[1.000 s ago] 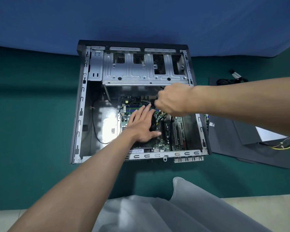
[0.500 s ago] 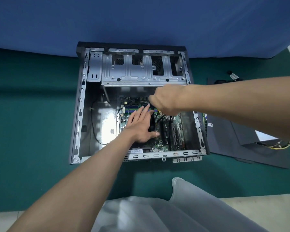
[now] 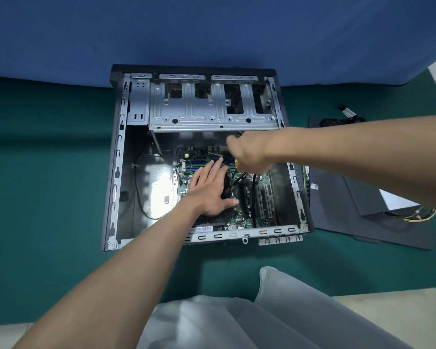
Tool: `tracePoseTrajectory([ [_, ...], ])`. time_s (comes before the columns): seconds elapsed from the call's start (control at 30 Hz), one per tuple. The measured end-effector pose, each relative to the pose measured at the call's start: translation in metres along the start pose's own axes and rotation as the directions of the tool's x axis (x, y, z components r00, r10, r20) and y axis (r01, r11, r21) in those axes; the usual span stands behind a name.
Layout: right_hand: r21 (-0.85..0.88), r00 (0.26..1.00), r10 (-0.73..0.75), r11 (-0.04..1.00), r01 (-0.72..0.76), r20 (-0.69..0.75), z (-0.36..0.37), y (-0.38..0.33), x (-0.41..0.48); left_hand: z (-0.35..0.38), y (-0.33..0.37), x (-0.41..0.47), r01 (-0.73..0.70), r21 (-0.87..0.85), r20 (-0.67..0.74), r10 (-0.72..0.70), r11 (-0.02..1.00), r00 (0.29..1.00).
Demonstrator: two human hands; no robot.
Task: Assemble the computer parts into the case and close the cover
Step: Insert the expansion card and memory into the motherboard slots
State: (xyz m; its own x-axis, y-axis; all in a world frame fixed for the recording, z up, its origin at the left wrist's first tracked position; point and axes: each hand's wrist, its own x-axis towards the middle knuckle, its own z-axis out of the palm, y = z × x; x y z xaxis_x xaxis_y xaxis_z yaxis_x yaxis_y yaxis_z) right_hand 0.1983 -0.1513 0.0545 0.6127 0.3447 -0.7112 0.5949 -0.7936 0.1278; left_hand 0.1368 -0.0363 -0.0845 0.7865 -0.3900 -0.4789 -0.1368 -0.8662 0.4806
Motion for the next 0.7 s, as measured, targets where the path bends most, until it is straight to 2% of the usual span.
tracePoseTrajectory([
  [0.03,-0.227,0.993,-0.088,0.972,0.066,-0.085,0.001,-0.002,-0.003,0.0,0.0,0.0,0.001,0.001,0.001,-0.001,1.0,1.0],
  [0.07,-0.419,0.967,-0.192,0.901,0.108,-0.165,0.001,-0.003,-0.007,-0.001,0.001,0.0,0.002,-0.001,-0.001,-0.002,1.0,1.0],
  [0.1,-0.521,0.933,-0.291,0.841,0.144,-0.212,0.002,-0.002,-0.009,-0.001,0.001,0.001,0.001,-0.003,-0.003,-0.001,1.0,1.0],
  [0.13,-0.545,0.906,-0.357,0.818,0.185,-0.229,0.005,-0.001,-0.009,-0.001,0.002,0.001,0.0,-0.002,-0.005,0.0,1.0,1.0],
  [0.17,-0.525,0.904,-0.359,0.829,0.194,-0.232,0.008,-0.001,-0.009,-0.001,0.002,0.001,-0.001,0.003,-0.006,0.001,1.0,1.0],
  [0.2,-0.44,0.917,-0.315,0.879,0.184,-0.246,0.009,-0.002,-0.008,-0.001,0.001,0.001,-0.002,0.008,-0.009,0.002,1.0,1.0],
  [0.27,-0.062,0.973,-0.057,0.997,0.044,-0.224,0.006,-0.004,-0.004,0.0,0.0,0.001,-0.005,0.007,-0.008,0.006,1.0,1.0],
  [0.3,0.121,0.985,0.087,0.99,-0.069,-0.146,0.003,-0.004,0.0,0.0,0.0,0.001,-0.006,-0.001,-0.006,0.006,1.0,1.0],
  [0.33,0.222,0.983,0.166,0.964,-0.146,-0.073,-0.001,-0.004,0.004,0.001,-0.001,0.001,-0.007,-0.009,-0.005,0.007,1.0,1.0],
  [0.37,0.226,0.983,0.18,0.96,-0.166,-0.039,-0.005,-0.004,0.007,0.001,-0.001,0.001,-0.007,-0.014,-0.005,0.007,1.0,1.0],
  [0.5,-0.014,0.999,0.037,0.999,-0.037,0.019,-0.009,-0.006,0.001,0.001,0.0,0.002,-0.008,0.003,-0.005,0.008,1.0,1.0],
  [0.53,-0.118,1.0,-0.02,0.993,0.018,-0.015,-0.007,-0.006,-0.002,0.0,0.0,0.002,-0.008,0.012,-0.005,0.008,1.0,1.0],
  [0.57,-0.273,0.992,-0.099,0.959,0.076,-0.072,-0.005,-0.006,-0.005,0.0,0.0,0.002,-0.007,0.016,-0.007,0.007,1.0,1.0],
  [0.63,-0.53,0.929,-0.321,0.828,0.182,-0.183,-0.001,-0.005,-0.008,0.0,0.0,0.002,-0.003,0.019,-0.009,0.003,1.0,1.0],
  [0.67,-0.566,0.894,-0.4,0.793,0.226,-0.203,0.001,-0.004,-0.008,0.0,0.0,0.002,0.0,0.018,-0.005,0.0,1.0,1.0],
  [0.7,-0.554,0.884,-0.418,0.796,0.244,-0.21,0.004,-0.002,-0.009,0.0,0.0,0.001,-0.001,0.015,-0.002,0.001,1.0,1.0],
])
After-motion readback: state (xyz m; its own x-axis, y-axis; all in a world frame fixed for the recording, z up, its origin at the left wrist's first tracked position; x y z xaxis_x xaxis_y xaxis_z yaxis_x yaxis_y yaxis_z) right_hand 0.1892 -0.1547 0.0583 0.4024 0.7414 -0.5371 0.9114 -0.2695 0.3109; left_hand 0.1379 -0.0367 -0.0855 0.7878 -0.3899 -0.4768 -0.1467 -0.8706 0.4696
